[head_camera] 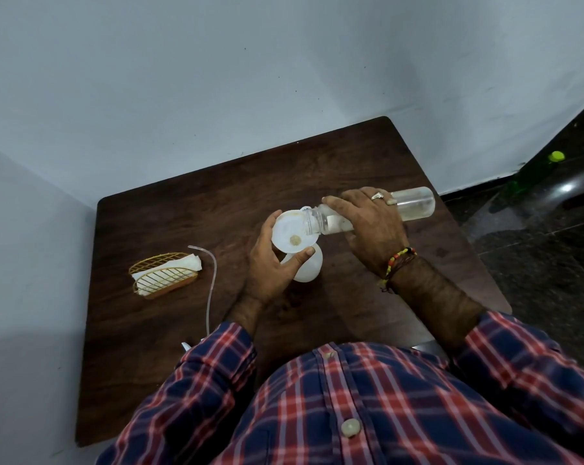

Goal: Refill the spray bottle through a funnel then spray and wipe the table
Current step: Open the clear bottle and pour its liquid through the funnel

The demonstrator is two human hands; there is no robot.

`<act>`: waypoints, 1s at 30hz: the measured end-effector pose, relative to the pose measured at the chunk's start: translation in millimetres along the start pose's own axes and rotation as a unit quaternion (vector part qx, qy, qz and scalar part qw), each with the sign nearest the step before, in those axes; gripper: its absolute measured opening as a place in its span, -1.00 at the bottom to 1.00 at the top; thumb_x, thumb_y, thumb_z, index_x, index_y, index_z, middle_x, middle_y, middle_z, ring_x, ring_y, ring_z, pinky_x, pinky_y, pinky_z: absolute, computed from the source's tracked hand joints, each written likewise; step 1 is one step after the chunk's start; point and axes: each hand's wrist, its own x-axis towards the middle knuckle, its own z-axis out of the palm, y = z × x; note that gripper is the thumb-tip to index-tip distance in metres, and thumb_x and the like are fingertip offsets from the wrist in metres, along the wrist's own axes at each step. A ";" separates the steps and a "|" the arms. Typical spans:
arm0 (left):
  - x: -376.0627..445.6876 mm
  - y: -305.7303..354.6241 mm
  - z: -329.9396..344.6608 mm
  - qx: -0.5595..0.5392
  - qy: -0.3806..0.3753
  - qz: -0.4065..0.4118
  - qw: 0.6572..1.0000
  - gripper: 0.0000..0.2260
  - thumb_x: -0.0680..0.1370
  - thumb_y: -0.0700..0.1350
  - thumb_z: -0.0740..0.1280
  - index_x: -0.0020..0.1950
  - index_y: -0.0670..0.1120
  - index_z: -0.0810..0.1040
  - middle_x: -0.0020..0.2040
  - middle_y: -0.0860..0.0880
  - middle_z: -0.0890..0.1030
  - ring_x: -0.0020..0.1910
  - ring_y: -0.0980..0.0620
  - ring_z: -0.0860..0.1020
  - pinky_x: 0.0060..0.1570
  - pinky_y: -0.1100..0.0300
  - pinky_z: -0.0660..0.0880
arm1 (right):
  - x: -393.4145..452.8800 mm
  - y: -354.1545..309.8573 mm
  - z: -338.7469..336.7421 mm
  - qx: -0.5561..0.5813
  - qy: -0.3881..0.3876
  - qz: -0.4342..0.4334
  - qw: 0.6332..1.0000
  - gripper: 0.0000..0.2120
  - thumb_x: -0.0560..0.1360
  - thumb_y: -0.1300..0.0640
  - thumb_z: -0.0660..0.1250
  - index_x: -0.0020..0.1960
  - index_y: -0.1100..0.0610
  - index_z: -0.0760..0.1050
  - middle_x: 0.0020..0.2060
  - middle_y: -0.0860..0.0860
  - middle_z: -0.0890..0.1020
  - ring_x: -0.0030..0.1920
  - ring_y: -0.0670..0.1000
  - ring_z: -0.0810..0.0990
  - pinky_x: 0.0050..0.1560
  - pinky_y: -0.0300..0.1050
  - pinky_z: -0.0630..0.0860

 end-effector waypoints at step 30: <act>3.7 -6.9 -2.6 -0.015 -0.022 0.002 1.000 -0.22 0.40 0.07 0.53 0.52 0.00 0.24 0.43 0.06 0.40 0.38 0.13 0.39 0.32 -0.03 0.47 | 2.2 -0.3 2.4 -0.010 -0.004 -0.002 1.000 -0.34 0.23 0.30 0.53 0.30 0.01 0.52 0.07 0.03 0.63 0.12 0.15 0.58 0.21 0.18 0.43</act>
